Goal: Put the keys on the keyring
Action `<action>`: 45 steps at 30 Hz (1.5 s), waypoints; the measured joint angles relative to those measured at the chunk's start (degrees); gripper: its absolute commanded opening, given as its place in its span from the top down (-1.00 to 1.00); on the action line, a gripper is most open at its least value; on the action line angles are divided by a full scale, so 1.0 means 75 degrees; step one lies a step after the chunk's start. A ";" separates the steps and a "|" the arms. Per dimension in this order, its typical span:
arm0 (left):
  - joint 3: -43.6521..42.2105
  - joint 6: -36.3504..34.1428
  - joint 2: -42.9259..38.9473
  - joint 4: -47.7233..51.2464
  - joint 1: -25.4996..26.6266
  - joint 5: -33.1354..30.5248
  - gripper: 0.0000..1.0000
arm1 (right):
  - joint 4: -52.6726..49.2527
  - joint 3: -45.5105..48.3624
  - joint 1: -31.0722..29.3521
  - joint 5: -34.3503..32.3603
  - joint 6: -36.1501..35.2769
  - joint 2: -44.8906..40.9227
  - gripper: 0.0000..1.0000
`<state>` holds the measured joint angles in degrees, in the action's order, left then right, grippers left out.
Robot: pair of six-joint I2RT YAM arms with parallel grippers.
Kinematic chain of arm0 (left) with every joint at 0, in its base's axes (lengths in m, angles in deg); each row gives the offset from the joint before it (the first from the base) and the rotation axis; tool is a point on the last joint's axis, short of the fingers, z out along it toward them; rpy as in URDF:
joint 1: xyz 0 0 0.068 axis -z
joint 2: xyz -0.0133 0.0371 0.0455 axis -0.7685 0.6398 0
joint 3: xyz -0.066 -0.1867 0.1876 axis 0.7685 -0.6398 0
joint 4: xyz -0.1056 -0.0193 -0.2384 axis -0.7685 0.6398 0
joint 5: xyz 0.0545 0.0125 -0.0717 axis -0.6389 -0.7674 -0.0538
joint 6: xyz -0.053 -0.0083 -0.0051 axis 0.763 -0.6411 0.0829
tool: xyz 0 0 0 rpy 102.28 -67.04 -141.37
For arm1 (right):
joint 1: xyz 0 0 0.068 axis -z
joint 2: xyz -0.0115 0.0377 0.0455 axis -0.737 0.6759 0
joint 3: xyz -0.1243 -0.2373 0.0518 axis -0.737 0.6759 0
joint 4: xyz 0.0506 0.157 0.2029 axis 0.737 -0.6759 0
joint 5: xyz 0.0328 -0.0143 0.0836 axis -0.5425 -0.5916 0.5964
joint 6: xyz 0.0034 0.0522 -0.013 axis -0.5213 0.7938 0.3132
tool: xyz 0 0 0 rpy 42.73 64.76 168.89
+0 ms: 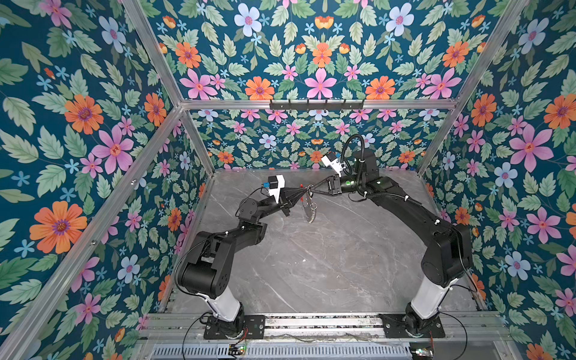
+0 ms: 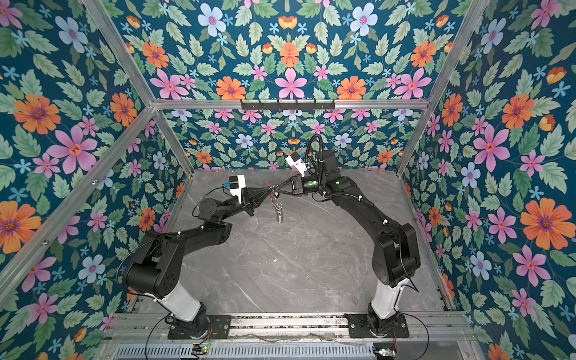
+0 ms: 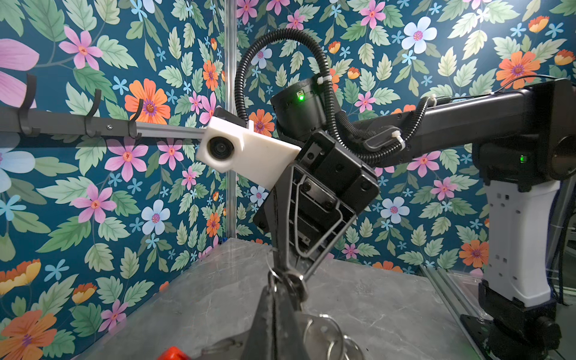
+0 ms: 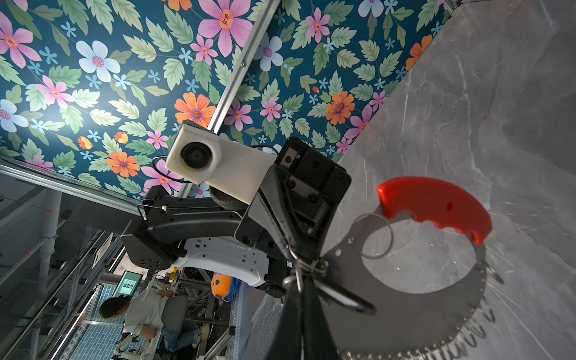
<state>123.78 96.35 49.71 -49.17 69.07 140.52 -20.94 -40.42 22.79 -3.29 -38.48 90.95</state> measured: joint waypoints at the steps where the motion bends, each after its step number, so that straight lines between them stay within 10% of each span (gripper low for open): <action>1: 0.0000 0.0023 0.0000 0.0000 0.0000 0.0000 1.00 | 0.0032 0.0017 0.0003 0.0029 0.0044 0.0006 1.00; 24: 0.0055 0.0315 0.0052 -0.0423 0.0157 -0.0216 1.00 | 0.0679 0.0458 0.0087 0.0702 0.0694 0.0058 1.00; 28: 0.0134 0.0332 0.0152 -0.0600 0.0289 -0.0382 1.00 | 0.0545 0.0458 0.0122 0.0487 0.0679 -0.0085 0.53; 45: 0.0277 0.1303 0.0111 -0.0871 0.0513 -0.1364 1.00 | -0.1215 -0.0624 0.0271 -0.1099 -0.1472 -0.0603 0.45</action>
<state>125.86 106.12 50.54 -55.71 72.92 130.29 -30.05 -45.09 24.82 -11.53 -49.52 86.43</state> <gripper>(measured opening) 0.050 0.273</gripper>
